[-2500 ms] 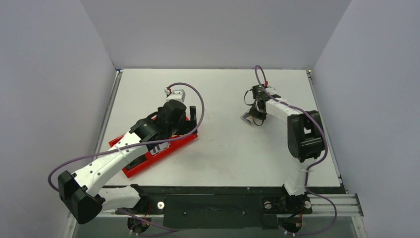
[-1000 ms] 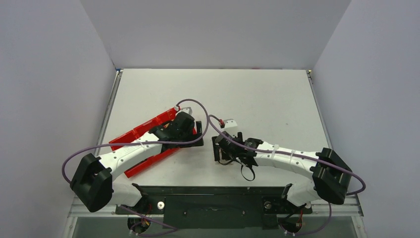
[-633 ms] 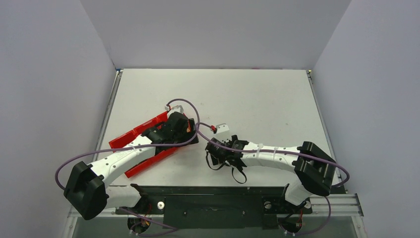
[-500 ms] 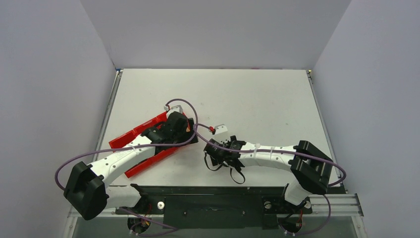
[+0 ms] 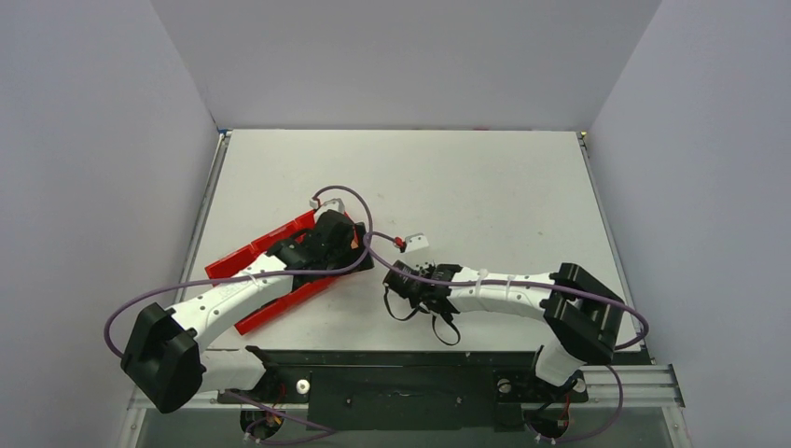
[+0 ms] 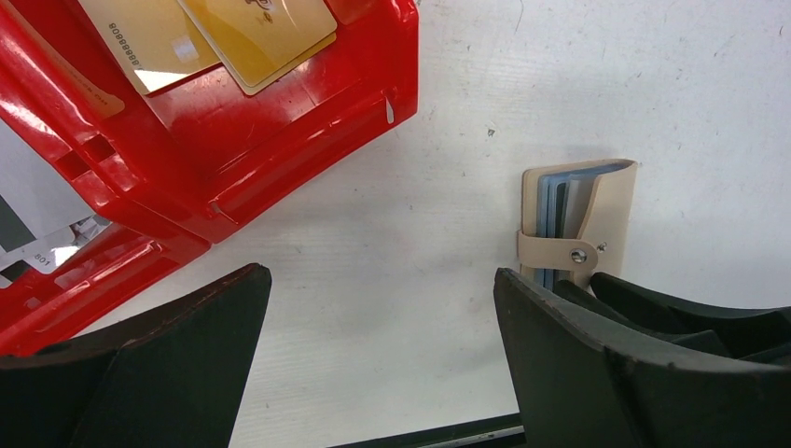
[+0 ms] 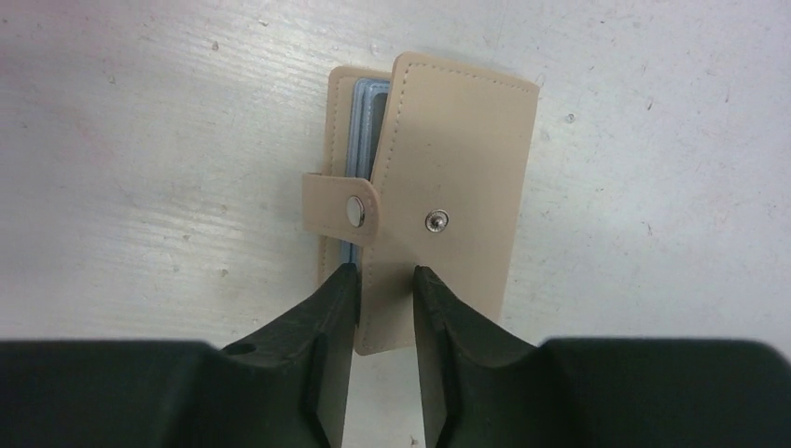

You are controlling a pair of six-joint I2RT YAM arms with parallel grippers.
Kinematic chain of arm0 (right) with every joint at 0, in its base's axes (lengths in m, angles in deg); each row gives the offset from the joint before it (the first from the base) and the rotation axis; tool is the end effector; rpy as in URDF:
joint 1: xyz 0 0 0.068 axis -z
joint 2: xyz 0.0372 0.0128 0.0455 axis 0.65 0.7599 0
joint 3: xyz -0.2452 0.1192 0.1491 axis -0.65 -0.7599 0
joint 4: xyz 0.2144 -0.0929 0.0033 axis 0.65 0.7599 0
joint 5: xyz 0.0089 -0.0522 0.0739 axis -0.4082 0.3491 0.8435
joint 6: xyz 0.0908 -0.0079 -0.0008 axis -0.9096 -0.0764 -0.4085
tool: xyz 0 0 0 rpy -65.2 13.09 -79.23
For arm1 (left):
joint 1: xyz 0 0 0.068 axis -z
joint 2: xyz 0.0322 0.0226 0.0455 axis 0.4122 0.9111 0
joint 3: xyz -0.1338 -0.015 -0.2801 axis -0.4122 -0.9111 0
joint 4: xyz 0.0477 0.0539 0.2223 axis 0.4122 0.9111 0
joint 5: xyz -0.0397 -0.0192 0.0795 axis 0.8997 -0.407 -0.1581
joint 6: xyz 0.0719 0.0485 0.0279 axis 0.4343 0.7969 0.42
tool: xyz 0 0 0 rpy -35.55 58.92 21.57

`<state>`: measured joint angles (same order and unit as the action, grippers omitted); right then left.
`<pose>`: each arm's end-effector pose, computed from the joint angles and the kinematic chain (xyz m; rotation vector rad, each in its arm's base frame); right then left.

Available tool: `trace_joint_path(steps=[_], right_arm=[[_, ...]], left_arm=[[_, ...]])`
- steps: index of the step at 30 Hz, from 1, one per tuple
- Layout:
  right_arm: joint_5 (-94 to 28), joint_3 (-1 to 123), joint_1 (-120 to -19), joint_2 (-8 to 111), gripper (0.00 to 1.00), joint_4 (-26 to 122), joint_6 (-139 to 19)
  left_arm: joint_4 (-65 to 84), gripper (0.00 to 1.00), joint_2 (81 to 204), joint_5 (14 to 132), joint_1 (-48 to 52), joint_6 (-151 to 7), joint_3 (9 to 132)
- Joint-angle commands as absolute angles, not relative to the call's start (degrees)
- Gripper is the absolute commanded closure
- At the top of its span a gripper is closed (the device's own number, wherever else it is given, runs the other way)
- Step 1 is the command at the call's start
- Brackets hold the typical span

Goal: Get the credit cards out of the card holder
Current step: Open the card holder at the center of the board.

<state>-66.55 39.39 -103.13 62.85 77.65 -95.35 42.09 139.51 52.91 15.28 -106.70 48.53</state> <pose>0.1663 0.2428 0.1932 -0.3433 2.5388 0.0209 0.1974 -0.1417 0.2551 -0.2287 2.4846 -0.3901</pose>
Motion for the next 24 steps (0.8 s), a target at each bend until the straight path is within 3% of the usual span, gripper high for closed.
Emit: trace_joint_path(steps=[1, 6, 14, 24], right_arm=[[-66.3, 39.0, -102.1, 58.4, 0.79, 75.4, -95.4], [-62.8, 36.0, -99.8, 52.5, 1.00, 71.5, -95.9], [-50.8, 25.4, -91.8, 42.1, 1.00, 61.6, -98.3], [-51.0, 15.4, -87.3, 34.6, 1.00, 61.9, -104.0]], left_arm=[[39.8, 0.11, 140.4, 54.2, 15.1, -106.1, 48.7], [38.5, 0.14, 141.3, 56.0, 15.2, -105.9, 48.5], [36.0, 0.18, 144.1, 58.9, 16.6, -104.4, 49.4], [37.5, 0.17, 153.5, 55.3, 24.6, -101.9, 58.0]])
